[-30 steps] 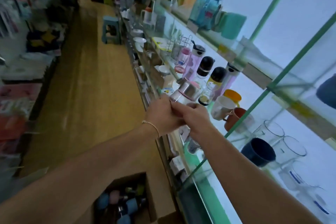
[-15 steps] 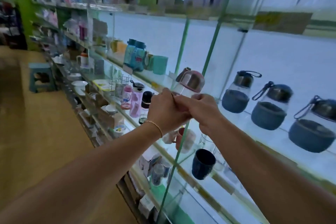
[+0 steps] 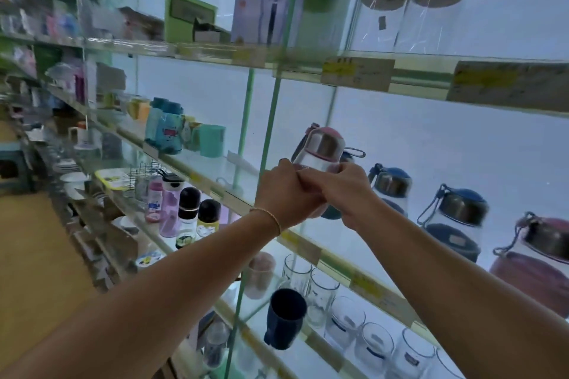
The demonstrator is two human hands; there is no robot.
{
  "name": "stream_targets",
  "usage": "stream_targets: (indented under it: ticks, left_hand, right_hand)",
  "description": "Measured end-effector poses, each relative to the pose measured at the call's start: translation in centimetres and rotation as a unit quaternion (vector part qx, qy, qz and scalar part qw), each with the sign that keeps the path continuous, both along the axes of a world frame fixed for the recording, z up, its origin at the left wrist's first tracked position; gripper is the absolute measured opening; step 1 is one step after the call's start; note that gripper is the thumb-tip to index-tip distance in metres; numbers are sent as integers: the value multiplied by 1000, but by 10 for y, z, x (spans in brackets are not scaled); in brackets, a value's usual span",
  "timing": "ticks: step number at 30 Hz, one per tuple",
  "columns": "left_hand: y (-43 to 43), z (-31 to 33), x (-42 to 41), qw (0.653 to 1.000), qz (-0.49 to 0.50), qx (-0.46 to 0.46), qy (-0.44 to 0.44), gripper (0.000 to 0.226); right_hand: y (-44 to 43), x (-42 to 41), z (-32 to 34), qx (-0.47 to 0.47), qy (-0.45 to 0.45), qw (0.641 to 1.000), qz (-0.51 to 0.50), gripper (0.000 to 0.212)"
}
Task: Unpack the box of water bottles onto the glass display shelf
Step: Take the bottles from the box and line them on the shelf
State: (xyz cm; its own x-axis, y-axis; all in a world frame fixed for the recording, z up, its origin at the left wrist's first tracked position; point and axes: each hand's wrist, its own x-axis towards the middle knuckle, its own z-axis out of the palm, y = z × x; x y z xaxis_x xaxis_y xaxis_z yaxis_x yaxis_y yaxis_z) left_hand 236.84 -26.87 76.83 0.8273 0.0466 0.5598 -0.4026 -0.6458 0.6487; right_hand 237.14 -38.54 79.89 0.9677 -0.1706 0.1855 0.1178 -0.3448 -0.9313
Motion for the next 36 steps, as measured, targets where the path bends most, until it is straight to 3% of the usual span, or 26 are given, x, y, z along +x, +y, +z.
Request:
stream_targets:
  ticks: [10, 17, 20, 28, 36]
  left_hand:
    - [-17, -20, 32, 999, 19, 30, 38, 41]
    - [-13, -35, 50, 991, 49, 103, 71, 32]
    - [-11, -41, 57, 989, 73, 107, 67, 54]
    - [-11, -45, 56, 987, 90, 117, 57, 31]
    - [-16, -50, 59, 985, 116, 120, 40, 34]
  right_hand:
    - [-16, 35, -21, -47, 15, 999, 2, 40]
    - [-13, 46, -34, -132, 12, 991, -7, 69]
    - [-13, 51, -38, -135, 11, 991, -4, 62]
    - [-12, 54, -42, -149, -7, 989, -2, 64]
    - [-15, 57, -42, -182, -1, 983, -5, 65]
